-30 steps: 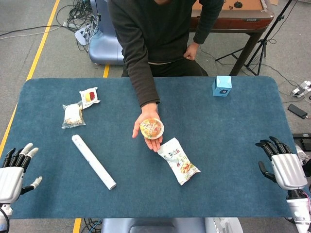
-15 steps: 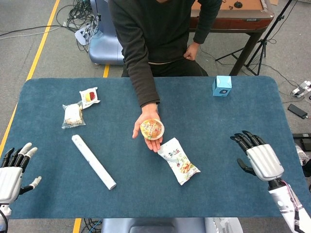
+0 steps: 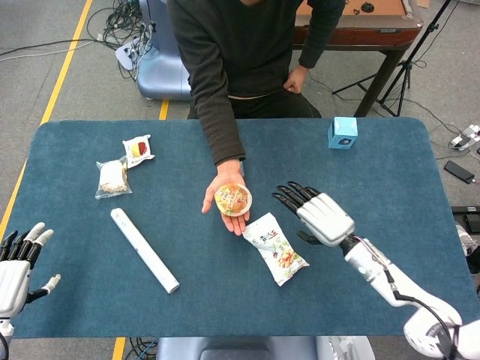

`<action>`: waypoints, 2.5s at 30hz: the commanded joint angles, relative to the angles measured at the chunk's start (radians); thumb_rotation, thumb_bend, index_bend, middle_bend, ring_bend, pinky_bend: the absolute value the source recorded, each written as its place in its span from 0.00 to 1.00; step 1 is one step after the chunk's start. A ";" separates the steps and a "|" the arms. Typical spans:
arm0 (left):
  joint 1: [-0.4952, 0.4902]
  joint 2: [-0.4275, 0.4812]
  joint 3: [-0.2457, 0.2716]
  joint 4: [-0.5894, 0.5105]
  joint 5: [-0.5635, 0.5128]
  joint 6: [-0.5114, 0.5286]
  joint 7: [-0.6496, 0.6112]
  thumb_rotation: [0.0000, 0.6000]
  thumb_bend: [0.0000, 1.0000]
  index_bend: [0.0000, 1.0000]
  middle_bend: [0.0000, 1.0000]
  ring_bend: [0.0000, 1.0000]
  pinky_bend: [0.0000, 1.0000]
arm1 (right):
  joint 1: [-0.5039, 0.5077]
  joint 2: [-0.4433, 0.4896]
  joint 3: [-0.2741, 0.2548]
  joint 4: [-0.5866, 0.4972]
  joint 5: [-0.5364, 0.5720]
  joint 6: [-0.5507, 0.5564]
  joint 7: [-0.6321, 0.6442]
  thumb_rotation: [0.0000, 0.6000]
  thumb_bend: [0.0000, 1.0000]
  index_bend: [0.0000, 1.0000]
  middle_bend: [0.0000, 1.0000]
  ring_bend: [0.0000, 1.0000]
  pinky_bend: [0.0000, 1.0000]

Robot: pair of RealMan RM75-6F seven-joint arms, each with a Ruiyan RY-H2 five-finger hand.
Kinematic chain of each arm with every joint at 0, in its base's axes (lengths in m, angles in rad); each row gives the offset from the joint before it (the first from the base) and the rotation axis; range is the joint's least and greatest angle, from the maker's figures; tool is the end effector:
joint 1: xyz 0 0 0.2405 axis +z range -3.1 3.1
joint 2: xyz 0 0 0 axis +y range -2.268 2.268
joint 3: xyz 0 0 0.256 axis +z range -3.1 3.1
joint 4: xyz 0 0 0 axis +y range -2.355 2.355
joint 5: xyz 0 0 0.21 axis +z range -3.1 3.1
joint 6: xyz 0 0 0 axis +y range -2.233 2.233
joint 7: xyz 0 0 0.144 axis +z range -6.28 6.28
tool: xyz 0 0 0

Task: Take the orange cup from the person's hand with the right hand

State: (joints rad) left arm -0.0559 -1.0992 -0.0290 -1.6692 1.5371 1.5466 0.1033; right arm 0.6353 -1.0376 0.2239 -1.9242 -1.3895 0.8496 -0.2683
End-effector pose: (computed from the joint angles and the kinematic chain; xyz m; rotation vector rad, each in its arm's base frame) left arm -0.2996 0.1670 0.1636 -1.3989 -0.8258 -0.8794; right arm -0.1240 -0.3011 0.1006 2.0825 -0.7361 0.9455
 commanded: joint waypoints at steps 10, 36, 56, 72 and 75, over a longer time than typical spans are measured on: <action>0.009 -0.001 0.002 0.012 -0.005 0.006 -0.012 1.00 0.21 0.14 0.07 0.09 0.02 | 0.255 -0.191 0.055 0.142 0.287 -0.142 -0.151 1.00 0.26 0.04 0.04 0.00 0.23; 0.029 0.002 0.002 0.035 -0.015 0.022 -0.041 1.00 0.21 0.14 0.07 0.09 0.02 | 0.463 -0.345 0.011 0.285 0.474 -0.136 -0.188 1.00 0.38 0.15 0.12 0.02 0.25; 0.033 0.002 0.001 0.044 -0.011 0.022 -0.049 1.00 0.21 0.14 0.07 0.09 0.02 | 0.353 -0.239 0.004 0.218 0.299 0.017 -0.018 1.00 0.56 0.51 0.32 0.26 0.58; 0.029 -0.010 0.002 0.043 0.005 0.025 -0.046 1.00 0.21 0.14 0.07 0.09 0.02 | 0.179 -0.140 -0.113 0.270 0.244 0.065 0.059 1.00 0.56 0.51 0.32 0.26 0.58; 0.029 -0.011 0.004 0.039 0.012 0.026 -0.042 1.00 0.21 0.14 0.07 0.09 0.02 | 0.174 -0.192 -0.127 0.348 0.238 0.039 0.080 1.00 0.56 0.51 0.32 0.26 0.58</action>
State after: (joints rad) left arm -0.0270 -1.1101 -0.0255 -1.6296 1.5481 1.5718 0.0611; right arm 0.8184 -1.1952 0.1119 -1.6209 -1.1445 0.9076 -0.2060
